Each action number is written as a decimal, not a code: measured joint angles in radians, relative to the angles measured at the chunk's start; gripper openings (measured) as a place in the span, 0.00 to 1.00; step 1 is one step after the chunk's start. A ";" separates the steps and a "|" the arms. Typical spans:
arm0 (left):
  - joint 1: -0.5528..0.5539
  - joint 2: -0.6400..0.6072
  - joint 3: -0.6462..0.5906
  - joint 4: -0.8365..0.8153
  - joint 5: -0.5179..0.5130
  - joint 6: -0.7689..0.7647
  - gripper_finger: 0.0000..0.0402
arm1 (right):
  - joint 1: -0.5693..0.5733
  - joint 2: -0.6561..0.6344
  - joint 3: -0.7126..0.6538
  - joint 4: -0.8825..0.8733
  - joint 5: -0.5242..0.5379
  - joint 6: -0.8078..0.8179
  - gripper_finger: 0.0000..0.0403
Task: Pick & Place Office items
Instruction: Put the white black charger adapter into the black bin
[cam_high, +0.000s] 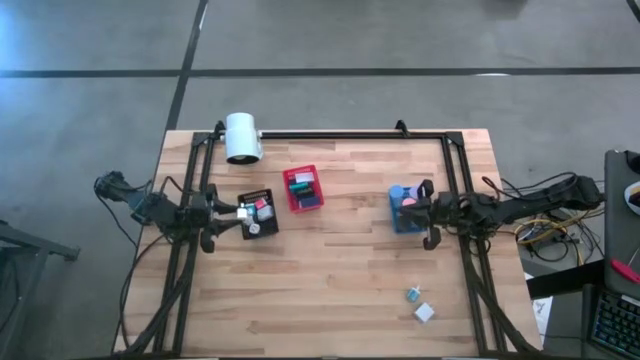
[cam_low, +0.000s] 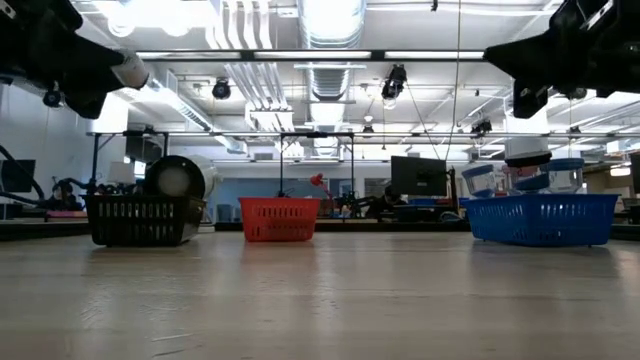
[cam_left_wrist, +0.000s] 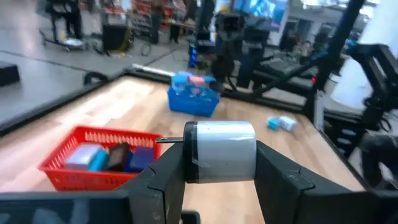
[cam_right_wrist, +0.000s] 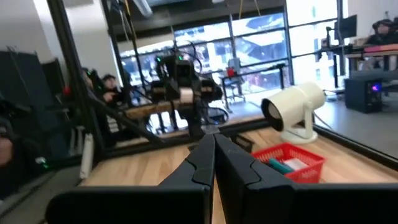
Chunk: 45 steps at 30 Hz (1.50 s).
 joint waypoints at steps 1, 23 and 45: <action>0.000 0.001 0.001 0.008 -0.015 0.005 0.38 | 0.000 0.009 0.000 0.005 0.006 -0.013 0.02; 0.001 0.001 -0.016 0.052 -0.204 -0.019 0.38 | -0.001 0.041 0.000 0.014 0.082 -0.055 0.02; 0.005 0.009 -0.004 0.032 -0.211 -0.094 0.38 | -0.001 0.041 0.000 0.013 0.102 -0.055 0.02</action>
